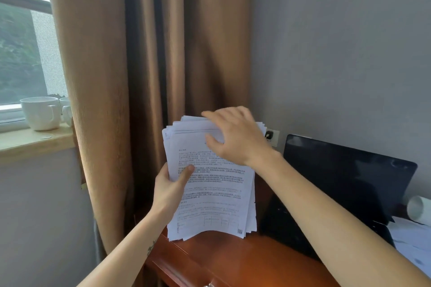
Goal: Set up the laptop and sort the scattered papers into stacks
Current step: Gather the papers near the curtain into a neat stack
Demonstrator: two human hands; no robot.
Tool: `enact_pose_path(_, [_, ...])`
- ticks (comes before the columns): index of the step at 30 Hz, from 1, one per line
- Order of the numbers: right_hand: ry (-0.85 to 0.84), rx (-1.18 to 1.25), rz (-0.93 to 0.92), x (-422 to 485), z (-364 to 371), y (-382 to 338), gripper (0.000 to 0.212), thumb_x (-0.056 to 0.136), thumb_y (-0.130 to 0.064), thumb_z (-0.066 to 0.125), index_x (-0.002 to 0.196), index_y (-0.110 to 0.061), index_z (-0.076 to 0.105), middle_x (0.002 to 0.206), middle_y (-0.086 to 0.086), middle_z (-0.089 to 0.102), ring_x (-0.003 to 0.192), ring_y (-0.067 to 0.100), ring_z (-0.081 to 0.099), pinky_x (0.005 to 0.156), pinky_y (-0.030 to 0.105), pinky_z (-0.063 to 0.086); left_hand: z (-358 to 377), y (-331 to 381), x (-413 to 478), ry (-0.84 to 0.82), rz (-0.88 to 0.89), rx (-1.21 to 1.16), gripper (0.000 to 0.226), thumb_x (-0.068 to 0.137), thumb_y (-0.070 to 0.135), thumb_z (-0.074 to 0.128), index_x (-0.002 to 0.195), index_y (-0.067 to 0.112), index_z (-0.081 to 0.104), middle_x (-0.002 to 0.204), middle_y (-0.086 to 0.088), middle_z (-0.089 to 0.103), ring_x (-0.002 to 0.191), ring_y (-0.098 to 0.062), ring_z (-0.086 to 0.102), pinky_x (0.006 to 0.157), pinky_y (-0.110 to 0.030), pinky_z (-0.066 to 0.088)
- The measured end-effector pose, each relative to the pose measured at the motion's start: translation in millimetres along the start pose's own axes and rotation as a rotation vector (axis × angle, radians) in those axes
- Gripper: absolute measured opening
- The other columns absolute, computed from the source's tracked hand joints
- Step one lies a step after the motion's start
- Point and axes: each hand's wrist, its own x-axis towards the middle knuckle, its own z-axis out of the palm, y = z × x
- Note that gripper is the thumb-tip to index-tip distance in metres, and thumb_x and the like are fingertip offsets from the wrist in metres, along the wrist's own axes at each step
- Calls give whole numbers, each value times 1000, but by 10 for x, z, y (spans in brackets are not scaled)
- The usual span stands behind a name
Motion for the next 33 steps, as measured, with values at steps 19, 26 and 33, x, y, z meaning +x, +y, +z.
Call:
enact_pose_path(19, [154, 283, -128, -54, 238, -163, 48, 91, -7, 60, 138, -17, 56, 133, -4, 62, 123, 9, 46, 110, 31, 29, -2, -19, -50, 10, 51, -35, 30, 85, 24, 84, 112, 17, 72, 102, -1, 80, 93, -23, 78, 78, -43, 63])
enact_pose_path(26, [183, 88, 65, -314, 385, 326, 54, 97, -39, 60, 147, -24, 47, 153, -4, 45, 146, 17, 34, 123, 39, 8, 38, -36, -63, 42, 72, -72, 23, 90, 20, 81, 111, 18, 72, 103, -1, 80, 95, -25, 77, 78, -44, 64])
enact_pose_path(33, [-46, 963, 736, -894, 574, 413, 102, 80, -59, 78, 156, -42, 11, 159, -8, 34, 142, 12, 40, 107, 39, 42, 17, -49, -25, 77, 20, -90, 23, 92, 20, 80, 113, 20, 71, 105, -1, 79, 96, -25, 77, 81, -46, 64])
